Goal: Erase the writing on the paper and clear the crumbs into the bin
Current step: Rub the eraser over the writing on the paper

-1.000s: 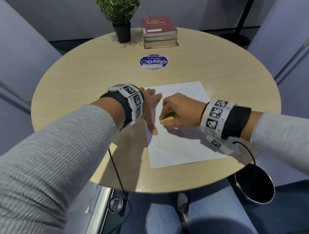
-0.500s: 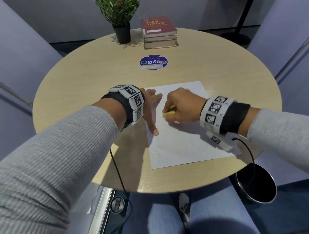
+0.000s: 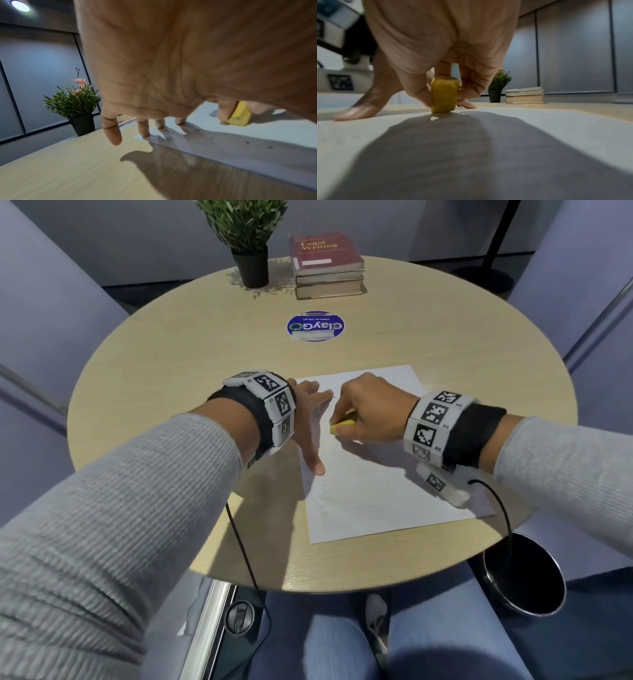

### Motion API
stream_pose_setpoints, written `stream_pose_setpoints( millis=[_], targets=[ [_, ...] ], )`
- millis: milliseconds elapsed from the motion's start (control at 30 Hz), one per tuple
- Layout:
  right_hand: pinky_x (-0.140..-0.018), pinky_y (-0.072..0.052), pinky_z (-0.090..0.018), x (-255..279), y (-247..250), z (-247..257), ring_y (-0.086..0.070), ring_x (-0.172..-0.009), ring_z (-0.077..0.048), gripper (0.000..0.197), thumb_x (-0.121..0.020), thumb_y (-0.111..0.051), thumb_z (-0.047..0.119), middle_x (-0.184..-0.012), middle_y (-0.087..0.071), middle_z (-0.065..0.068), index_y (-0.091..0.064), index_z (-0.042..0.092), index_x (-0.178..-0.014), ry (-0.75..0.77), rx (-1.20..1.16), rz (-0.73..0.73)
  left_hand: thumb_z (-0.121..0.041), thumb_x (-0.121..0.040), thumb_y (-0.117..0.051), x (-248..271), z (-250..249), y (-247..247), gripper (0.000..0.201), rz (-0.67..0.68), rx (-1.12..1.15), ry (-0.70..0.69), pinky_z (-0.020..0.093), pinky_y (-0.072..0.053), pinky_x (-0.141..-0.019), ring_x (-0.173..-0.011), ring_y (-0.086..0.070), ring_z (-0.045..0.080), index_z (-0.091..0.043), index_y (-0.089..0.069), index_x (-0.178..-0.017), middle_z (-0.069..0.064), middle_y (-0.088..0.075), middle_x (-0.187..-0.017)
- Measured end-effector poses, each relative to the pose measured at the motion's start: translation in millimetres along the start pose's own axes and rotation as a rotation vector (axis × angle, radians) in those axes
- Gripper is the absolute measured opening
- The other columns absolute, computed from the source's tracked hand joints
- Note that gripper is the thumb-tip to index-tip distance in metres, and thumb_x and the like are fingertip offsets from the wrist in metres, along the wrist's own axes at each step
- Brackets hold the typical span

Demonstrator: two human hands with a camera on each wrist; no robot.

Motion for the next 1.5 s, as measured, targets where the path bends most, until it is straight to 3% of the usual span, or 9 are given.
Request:
stream_pose_setpoints(
  millis=[133, 400, 567, 700, 867, 1033, 1133, 1267, 1500],
  targets=[
    [-0.068, -0.049, -0.03, 7.0, -17.7, 26.7, -0.058, -0.072, -0.016, 0.017, -0.078, -0.067, 0.029, -0.077, -0.07, 0.0, -0.078, 0.018, -0.083, 0.141, 0.005, 0.085, -0.074, -0.055, -0.071, 4.0, 0.8, 1.6, 0.133, 0.024, -0.014, 0.017, 0.052, -0.015, -0.113, -0.145, -0.004, 0.028, -0.029, 0.01, -0.15, 0.0, 0.004, -0.159],
    [-0.073, -0.042, -0.028, -0.2, -6.7, 1.9, -0.055, -0.085, -0.016, 0.024, -0.084, -0.065, 0.025, -0.092, -0.06, 0.007, -0.075, 0.022, -0.105, 0.034, 0.01, 0.032, -0.077, -0.044, -0.074, 8.3, -1.1, 6.7, 0.129, -0.061, 0.031, 0.013, 0.051, -0.024, -0.108, -0.139, -0.018, 0.029, -0.034, -0.011, -0.148, 0.001, -0.011, -0.152],
    [-0.066, -0.045, -0.03, -2.7, -4.6, 0.0, -0.05, -0.067, -0.016, 0.013, -0.077, -0.067, 0.022, -0.072, -0.062, 0.0, -0.07, 0.016, -0.088, 0.024, -0.011, 0.01, -0.072, -0.052, -0.076, 14.4, -19.7, 7.7, 0.119, 0.031, 0.064, -0.042, 0.049, -0.024, -0.111, -0.141, -0.019, 0.025, -0.034, -0.017, -0.149, -0.003, -0.014, -0.152],
    [-0.065, -0.046, -0.03, -0.6, 6.1, -15.3, -0.058, -0.072, -0.024, 0.008, -0.074, -0.069, 0.023, -0.07, -0.062, -0.002, -0.068, 0.015, -0.074, -0.058, -0.001, -0.061, -0.064, -0.065, -0.073, 21.3, -27.9, 12.7, 0.111, -0.05, 0.044, -0.062, 0.041, -0.022, -0.109, -0.14, -0.02, 0.022, -0.026, -0.012, -0.149, 0.003, -0.017, -0.153],
    [-0.054, -0.043, -0.026, 8.5, -5.5, 2.8, -0.049, -0.051, -0.01, 0.012, -0.071, -0.073, 0.017, -0.056, -0.058, 0.002, -0.065, 0.011, -0.064, 0.047, -0.114, 0.04, -0.061, -0.068, -0.072, 26.2, -29.4, 14.3, 0.114, -0.012, 0.052, -0.057, 0.044, -0.015, -0.113, -0.145, -0.006, 0.024, -0.028, -0.003, -0.152, 0.006, -0.002, -0.158],
    [-0.057, -0.042, -0.027, 10.1, -6.4, 2.4, -0.048, -0.054, -0.009, 0.013, -0.069, -0.07, 0.017, -0.058, -0.054, 0.006, -0.058, 0.018, -0.065, 0.056, -0.075, 0.046, -0.085, -0.044, -0.062, 22.1, -25.5, 5.8, 0.139, 0.05, 0.064, -0.041, 0.048, -0.008, -0.114, -0.146, 0.005, 0.025, -0.029, 0.006, -0.151, 0.002, 0.011, -0.159],
    [-0.056, -0.041, -0.027, 11.8, -10.0, 7.9, -0.049, -0.054, -0.013, 0.019, -0.071, -0.073, 0.018, -0.058, -0.055, 0.003, -0.056, 0.02, -0.062, 0.078, -0.103, 0.087, -0.067, -0.06, -0.073, 20.1, -23.9, 7.1, 0.124, 0.034, 0.064, -0.041, 0.05, -0.011, -0.113, -0.146, 0.002, 0.026, -0.031, 0.004, -0.151, 0.003, 0.008, -0.159],
    [-0.06, -0.039, -0.027, 7.1, -6.0, 5.7, -0.049, -0.061, -0.017, 0.027, -0.071, -0.069, 0.019, -0.062, -0.052, 0.006, -0.047, 0.031, -0.06, 0.082, -0.02, 0.033, -0.063, -0.063, -0.074, 20.7, -26.5, 9.6, 0.117, -0.005, 0.048, -0.056, 0.047, -0.015, -0.113, -0.145, -0.006, 0.026, -0.03, -0.004, -0.151, 0.006, -0.001, -0.158],
    [-0.066, -0.049, -0.033, 3.6, -4.3, 0.3, -0.058, -0.072, -0.022, 0.007, -0.071, -0.07, 0.019, -0.076, -0.061, 0.001, -0.066, 0.016, -0.076, 0.087, -0.01, 0.018, -0.064, -0.063, -0.074, 19.6, -25.2, 8.3, 0.119, -0.007, 0.074, -0.064, 0.046, -0.014, -0.113, -0.145, -0.006, 0.025, -0.031, -0.002, -0.151, 0.004, -0.002, -0.158]
  ],
)
Point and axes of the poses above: each hand's wrist, its own x-axis away from the middle knuckle, its own y-axis out of the back of the hand, z = x × y, the point moved 10 cm from there along -x, towards the middle knuckle
